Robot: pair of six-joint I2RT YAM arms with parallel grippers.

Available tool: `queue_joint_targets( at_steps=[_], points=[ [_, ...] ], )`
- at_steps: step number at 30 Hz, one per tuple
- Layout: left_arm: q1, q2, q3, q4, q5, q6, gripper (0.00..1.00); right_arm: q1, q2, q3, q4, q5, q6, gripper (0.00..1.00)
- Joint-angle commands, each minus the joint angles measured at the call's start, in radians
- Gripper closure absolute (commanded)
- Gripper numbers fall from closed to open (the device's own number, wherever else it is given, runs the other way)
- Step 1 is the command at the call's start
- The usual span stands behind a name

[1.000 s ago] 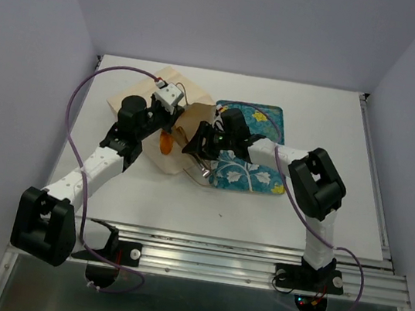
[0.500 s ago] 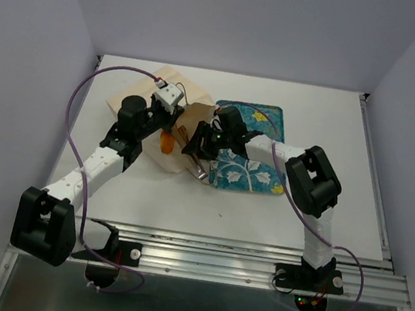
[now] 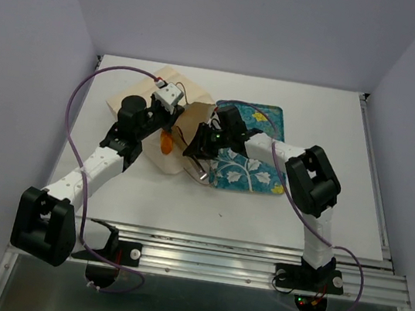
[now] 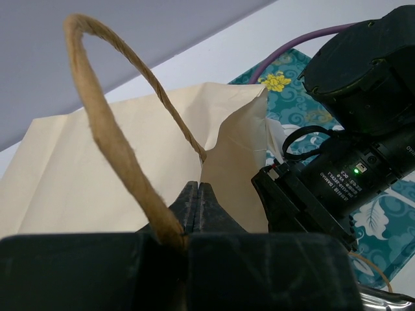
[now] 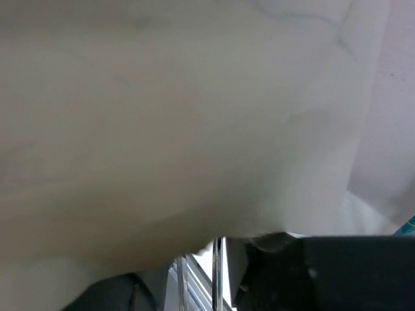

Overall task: Take the fake bread out of the paper bag
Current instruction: Take out the fake bread from the paper bag.

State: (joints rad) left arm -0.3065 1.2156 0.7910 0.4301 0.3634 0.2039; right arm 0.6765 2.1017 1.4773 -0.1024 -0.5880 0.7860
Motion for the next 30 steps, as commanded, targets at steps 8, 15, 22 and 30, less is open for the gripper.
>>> queue_joint_targets(
  at_steps=[8,15,22,30],
  points=[
    [-0.009,-0.041,-0.01,0.113,-0.014,-0.015,1.0,0.014,-0.048,0.029,0.026,-0.001,-0.057,0.8],
    [-0.009,-0.041,-0.018,0.118,-0.05,-0.02,1.0,0.014,-0.158,-0.041,0.027,0.053,-0.122,0.99],
    [-0.009,-0.044,-0.021,0.122,-0.072,-0.02,1.0,-0.014,-0.273,-0.135,0.049,0.079,-0.143,0.99],
    [-0.009,-0.039,-0.019,0.125,-0.087,-0.029,1.0,-0.035,-0.379,-0.213,0.047,0.082,-0.168,0.99]
  ],
)
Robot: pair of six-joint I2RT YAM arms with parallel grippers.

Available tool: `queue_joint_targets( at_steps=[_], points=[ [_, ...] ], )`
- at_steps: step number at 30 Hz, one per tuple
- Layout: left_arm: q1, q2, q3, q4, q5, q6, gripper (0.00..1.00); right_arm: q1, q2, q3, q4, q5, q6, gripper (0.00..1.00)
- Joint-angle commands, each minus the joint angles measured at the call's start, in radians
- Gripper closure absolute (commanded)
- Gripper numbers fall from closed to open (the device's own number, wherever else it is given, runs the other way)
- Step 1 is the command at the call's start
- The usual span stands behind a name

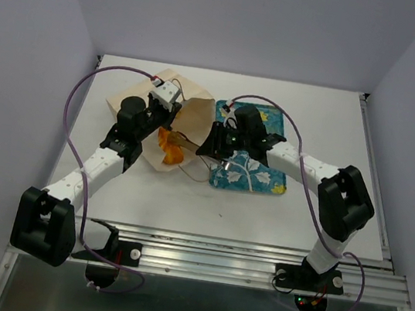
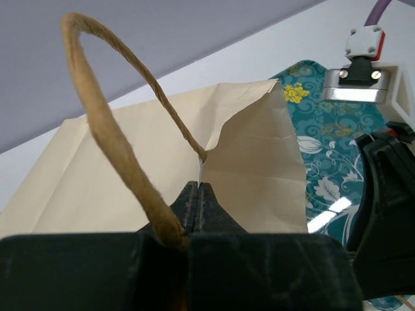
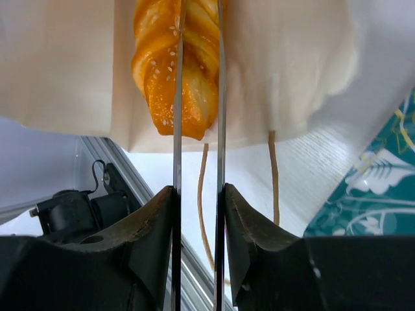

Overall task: Take the fake bread out of the paper bag
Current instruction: Take out the fake bread from the paper bag, then place the fake bread at the center of the board.

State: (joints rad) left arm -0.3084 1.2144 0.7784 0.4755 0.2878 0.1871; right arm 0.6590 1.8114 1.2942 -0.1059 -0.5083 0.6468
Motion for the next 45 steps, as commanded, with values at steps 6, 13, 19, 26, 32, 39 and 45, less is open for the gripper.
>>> queue_joint_targets(
  at_steps=[6,13,19,26,32,39,45],
  points=[
    [-0.008,-0.041,-0.01,0.078,-0.012,-0.011,1.0,-0.036,-0.173,-0.078,0.043,0.045,-0.033,0.99],
    [-0.008,-0.05,-0.019,0.078,-0.01,-0.005,1.0,-0.036,-0.279,-0.107,-0.038,0.047,-0.134,0.99],
    [-0.008,-0.046,-0.011,0.077,-0.038,-0.009,1.0,-0.045,-0.437,-0.167,-0.152,0.094,-0.213,0.99],
    [-0.006,-0.035,-0.007,0.074,-0.035,-0.028,1.0,-0.045,-0.587,-0.216,-0.351,0.142,-0.268,0.99],
    [-0.008,-0.009,0.005,0.074,-0.029,-0.032,1.0,-0.045,-0.727,-0.23,-0.532,0.175,-0.248,0.99],
    [-0.008,-0.013,0.007,0.071,-0.016,-0.041,1.0,-0.045,-0.813,-0.211,-0.748,0.327,-0.204,0.99],
    [-0.008,-0.032,-0.004,0.072,-0.019,-0.041,1.0,-0.045,-0.866,-0.159,-0.853,0.523,-0.154,0.99]
  ],
)
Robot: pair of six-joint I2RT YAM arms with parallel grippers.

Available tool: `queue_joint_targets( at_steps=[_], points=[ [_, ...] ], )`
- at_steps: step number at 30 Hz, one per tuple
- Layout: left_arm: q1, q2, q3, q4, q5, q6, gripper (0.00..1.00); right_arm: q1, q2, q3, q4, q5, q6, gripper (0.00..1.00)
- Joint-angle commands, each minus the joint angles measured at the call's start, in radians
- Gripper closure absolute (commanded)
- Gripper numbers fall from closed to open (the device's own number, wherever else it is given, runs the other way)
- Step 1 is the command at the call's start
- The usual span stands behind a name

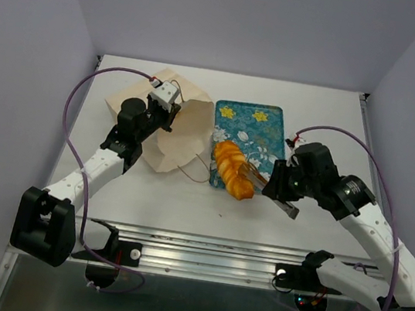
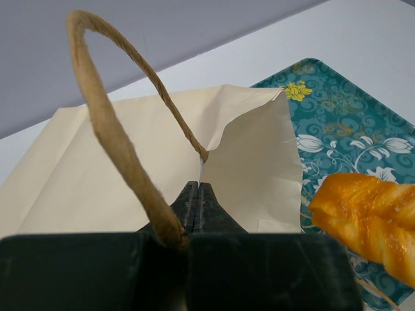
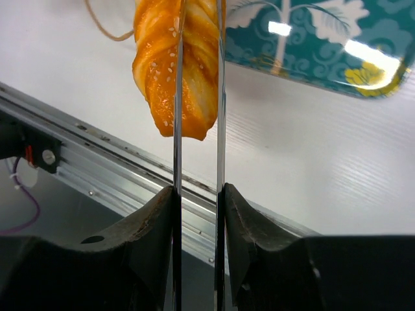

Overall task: Take the fake bread out of the paper bag
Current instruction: Place the fake bread at the center of the board.

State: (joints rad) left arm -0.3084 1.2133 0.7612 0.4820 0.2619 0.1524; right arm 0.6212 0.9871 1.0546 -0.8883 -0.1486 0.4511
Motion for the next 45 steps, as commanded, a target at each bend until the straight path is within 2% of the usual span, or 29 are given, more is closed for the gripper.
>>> queue_joint_targets(
  at_steps=[1,5,10,13,17,23,29,45],
  points=[
    [-0.008,-0.031,0.012,0.066,0.004,-0.007,1.0,-0.008,-0.041,0.097,-0.08,0.237,0.055,0.99],
    [-0.008,-0.035,0.009,0.064,0.0,-0.007,1.0,-0.008,-0.008,0.113,-0.1,0.317,0.055,0.99],
    [-0.008,-0.029,0.015,0.064,0.007,-0.002,1.0,-0.018,0.042,0.136,-0.022,0.443,0.002,0.99],
    [-0.008,-0.032,0.012,0.064,-0.003,0.009,1.0,-0.047,0.089,0.127,0.098,0.407,-0.078,0.99],
    [-0.008,-0.04,0.012,0.063,-0.006,0.013,1.0,-0.18,0.166,0.131,0.251,0.295,-0.166,0.99],
    [-0.008,-0.044,0.012,0.064,0.004,0.016,1.0,-0.308,0.212,0.085,0.359,0.158,-0.233,0.99],
    [-0.008,-0.038,0.015,0.061,0.004,0.021,1.0,-0.362,0.251,0.007,0.497,-0.011,-0.262,0.99],
    [-0.008,-0.043,0.012,0.061,0.01,0.019,1.0,-0.394,0.217,-0.146,0.526,0.066,-0.167,0.98]
  ],
)
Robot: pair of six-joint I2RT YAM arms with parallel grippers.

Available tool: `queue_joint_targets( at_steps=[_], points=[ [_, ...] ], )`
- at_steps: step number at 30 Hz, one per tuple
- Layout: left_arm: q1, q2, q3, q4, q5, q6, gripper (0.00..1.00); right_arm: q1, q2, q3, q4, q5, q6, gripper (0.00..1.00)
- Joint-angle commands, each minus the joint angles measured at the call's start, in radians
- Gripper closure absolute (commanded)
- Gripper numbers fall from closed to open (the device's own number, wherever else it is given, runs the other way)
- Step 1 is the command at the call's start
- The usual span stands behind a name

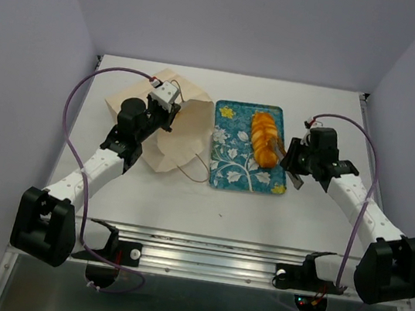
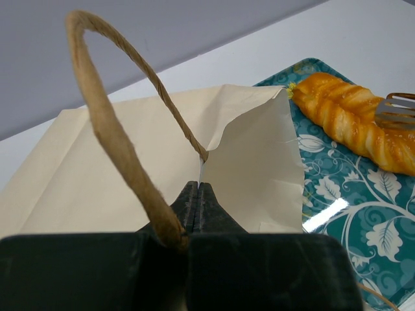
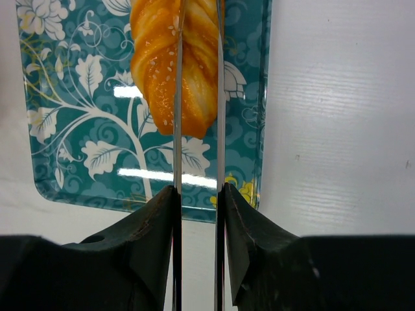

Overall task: Take the fake bread out of the paper bag
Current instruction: Place the fake bread at the center of the board.

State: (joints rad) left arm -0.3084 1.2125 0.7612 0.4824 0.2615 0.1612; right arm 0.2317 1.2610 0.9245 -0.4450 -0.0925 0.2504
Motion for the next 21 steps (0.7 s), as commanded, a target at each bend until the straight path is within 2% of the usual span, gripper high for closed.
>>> queue_joint_targets(
  at_steps=[1,4,6,7,10,16,21],
  points=[
    [-0.008,-0.044,0.01,0.061,0.01,0.009,1.0,-0.005,-0.061,-0.024,0.083,0.013,0.038,0.96],
    [-0.006,-0.05,0.007,0.061,0.016,0.009,1.0,-0.005,-0.083,-0.044,0.081,0.007,0.052,0.88],
    [-0.008,-0.053,0.009,0.061,0.015,0.009,1.0,-0.005,-0.089,-0.052,0.083,-0.018,0.058,0.72],
    [-0.008,-0.053,0.009,0.059,0.013,0.011,1.0,-0.005,-0.091,-0.052,0.081,-0.021,0.062,0.67],
    [-0.008,-0.057,0.007,0.059,0.012,0.012,1.0,-0.005,-0.095,-0.047,0.081,-0.007,0.07,0.59],
    [-0.006,-0.056,0.007,0.058,0.016,0.012,1.0,-0.005,-0.104,-0.021,0.068,0.033,0.072,0.49],
    [-0.008,-0.064,0.007,0.053,0.019,0.017,1.0,-0.005,-0.11,-0.01,0.052,0.039,0.069,0.47]
  ],
)
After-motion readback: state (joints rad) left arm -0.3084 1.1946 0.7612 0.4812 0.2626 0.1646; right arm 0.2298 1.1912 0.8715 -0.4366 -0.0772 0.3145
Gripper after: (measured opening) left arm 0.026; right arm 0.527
